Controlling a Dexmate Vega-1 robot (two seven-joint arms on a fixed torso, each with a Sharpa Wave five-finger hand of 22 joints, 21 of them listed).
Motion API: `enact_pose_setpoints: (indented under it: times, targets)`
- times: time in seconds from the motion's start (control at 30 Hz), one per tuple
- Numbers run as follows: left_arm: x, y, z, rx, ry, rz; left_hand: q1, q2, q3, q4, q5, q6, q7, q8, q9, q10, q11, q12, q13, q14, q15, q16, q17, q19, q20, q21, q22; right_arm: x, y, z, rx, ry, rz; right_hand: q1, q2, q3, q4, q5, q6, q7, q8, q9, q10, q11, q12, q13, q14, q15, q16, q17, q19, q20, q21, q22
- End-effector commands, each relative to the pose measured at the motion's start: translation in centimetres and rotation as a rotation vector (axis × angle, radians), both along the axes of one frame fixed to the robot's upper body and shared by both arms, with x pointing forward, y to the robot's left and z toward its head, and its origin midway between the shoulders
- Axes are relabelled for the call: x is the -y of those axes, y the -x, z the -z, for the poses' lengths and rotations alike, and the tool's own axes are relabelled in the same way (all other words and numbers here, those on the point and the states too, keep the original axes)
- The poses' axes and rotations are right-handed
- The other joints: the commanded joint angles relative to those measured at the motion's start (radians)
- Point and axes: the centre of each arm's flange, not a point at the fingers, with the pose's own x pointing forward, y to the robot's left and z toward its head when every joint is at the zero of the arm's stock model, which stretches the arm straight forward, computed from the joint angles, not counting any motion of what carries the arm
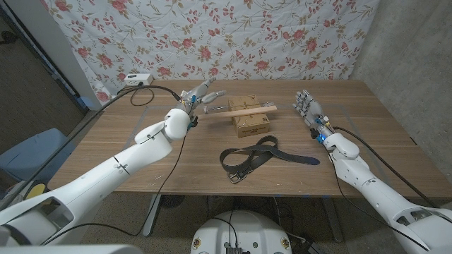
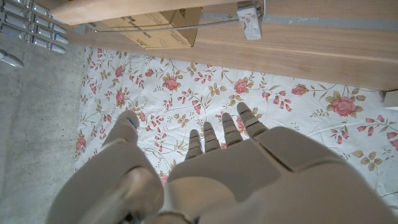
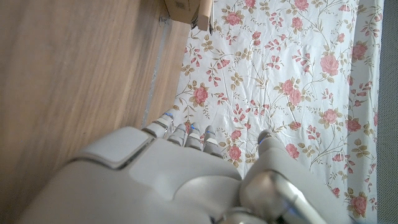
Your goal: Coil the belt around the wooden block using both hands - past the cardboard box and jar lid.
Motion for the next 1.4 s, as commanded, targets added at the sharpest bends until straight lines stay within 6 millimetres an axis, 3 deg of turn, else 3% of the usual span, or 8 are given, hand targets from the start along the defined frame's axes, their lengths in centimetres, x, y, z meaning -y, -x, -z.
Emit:
enact_pose_setpoints:
  times: [0.03, 0.1, 0.37, 0.53, 0.67, 0.73, 1.03, 1.4]
  targets:
    - [2.4, 1.2, -0.8, 0.028, -0.190, -0.090, 0.038, -0.004, 0.006, -0.017, -0.002, 0.044, 0.004, 0.012, 0.002, 0.038, -0.005, 0.012, 0.003, 0.037, -0.006, 0.005, 0.004, 0.011, 0.022, 0.006, 0.005, 0.3, 0.3, 0.7, 0.001, -0.020, 0.004, 0.000, 0.007, 0.006, 0.000, 0.005, 0.008, 0.002, 0.006, 0.005, 0.003, 0.001, 0.005, 0.005, -0.001, 0.007, 0.006, 0.002, 0.006, 0.002, 0.005, 0.003]
    - [2.7, 1.4, -0.8, 0.035, -0.216, -0.103, 0.053, -0.009, 0.007, -0.020, -0.002, 0.062, 0.002, 0.014, 0.003, 0.055, -0.008, 0.016, 0.004, 0.055, -0.013, 0.007, 0.005, 0.020, 0.023, 0.007, 0.005, 0.4, 0.3, 0.8, 0.001, -0.022, 0.005, 0.000, 0.007, 0.006, 0.000, 0.006, 0.008, 0.002, 0.006, 0.005, 0.003, 0.000, 0.005, 0.005, -0.001, 0.007, 0.006, 0.002, 0.006, 0.002, 0.005, 0.003]
    - [3.5, 2.2, -0.9, 0.042, -0.297, -0.146, 0.136, -0.035, 0.009, -0.025, -0.001, 0.178, 0.012, 0.034, 0.006, 0.154, -0.029, 0.036, 0.009, 0.144, -0.048, 0.016, 0.006, 0.070, -0.013, 0.012, 0.005, 0.5, 0.5, 1.2, 0.000, -0.029, 0.006, 0.000, 0.008, 0.006, 0.000, 0.006, 0.007, 0.003, 0.006, 0.005, 0.003, 0.001, 0.005, 0.005, -0.001, 0.008, 0.006, 0.002, 0.006, 0.002, 0.005, 0.003]
    - [3.9, 2.5, -0.9, 0.035, -0.335, -0.168, 0.175, -0.044, 0.010, -0.025, 0.000, 0.226, 0.002, 0.041, 0.007, 0.204, -0.043, 0.046, 0.011, 0.184, -0.060, 0.022, 0.008, 0.094, -0.021, 0.015, 0.005, 0.6, 0.6, 1.5, -0.003, -0.032, 0.005, 0.000, 0.008, 0.005, 0.000, 0.006, 0.008, 0.002, 0.006, 0.005, 0.004, 0.001, 0.005, 0.005, -0.001, 0.008, 0.006, 0.002, 0.007, 0.003, 0.005, 0.003]
    - [4.2, 2.4, -0.8, 0.006, -0.357, -0.173, 0.202, -0.052, 0.005, -0.022, 0.000, 0.246, 0.003, 0.037, 0.008, 0.229, -0.040, 0.048, 0.012, 0.221, -0.073, 0.027, 0.008, 0.139, -0.064, 0.027, 0.004, 0.7, 0.7, 1.6, -0.002, -0.033, 0.005, 0.000, 0.008, 0.005, 0.000, 0.006, 0.008, 0.002, 0.006, 0.005, 0.004, 0.001, 0.005, 0.005, -0.001, 0.008, 0.006, 0.003, 0.007, 0.003, 0.005, 0.003]
    - [4.3, 2.3, -0.8, -0.012, -0.366, -0.171, 0.213, -0.057, 0.002, -0.021, -0.001, 0.249, 0.005, 0.033, 0.008, 0.236, -0.038, 0.047, 0.013, 0.240, -0.082, 0.029, 0.007, 0.171, -0.072, 0.036, 0.003, 0.7, 0.7, 1.6, -0.002, -0.032, 0.004, -0.001, 0.008, 0.005, 0.000, 0.006, 0.008, 0.001, 0.006, 0.005, 0.004, 0.001, 0.005, 0.005, 0.000, 0.010, 0.006, 0.003, 0.007, 0.002, 0.005, 0.003]
    - [5.1, 1.9, -0.2, -0.053, -0.390, -0.159, 0.261, -0.065, -0.008, -0.018, -0.002, 0.273, 0.012, 0.023, 0.010, 0.273, -0.039, 0.045, 0.014, 0.295, -0.098, 0.033, 0.006, 0.294, -0.055, 0.070, -0.002, 0.9, 1.0, 1.9, -0.003, -0.037, 0.006, -0.001, 0.008, 0.005, 0.000, 0.006, 0.008, 0.000, 0.006, 0.005, 0.004, 0.002, 0.004, 0.005, 0.001, 0.016, 0.006, 0.003, 0.006, 0.003, 0.005, 0.003]
    - [5.9, 0.7, 0.7, -0.095, -0.410, -0.141, 0.277, -0.058, -0.015, -0.012, -0.002, 0.305, 0.022, 0.027, 0.010, 0.295, -0.038, 0.045, 0.015, 0.314, -0.097, 0.034, 0.008, 0.316, -0.039, 0.071, -0.003, 1.2, 1.0, 2.1, -0.006, -0.039, 0.007, -0.002, 0.009, 0.004, 0.000, 0.006, 0.009, -0.001, 0.006, 0.005, 0.006, 0.005, 0.004, 0.005, 0.002, 0.018, 0.006, 0.003, 0.007, 0.004, 0.005, 0.003]
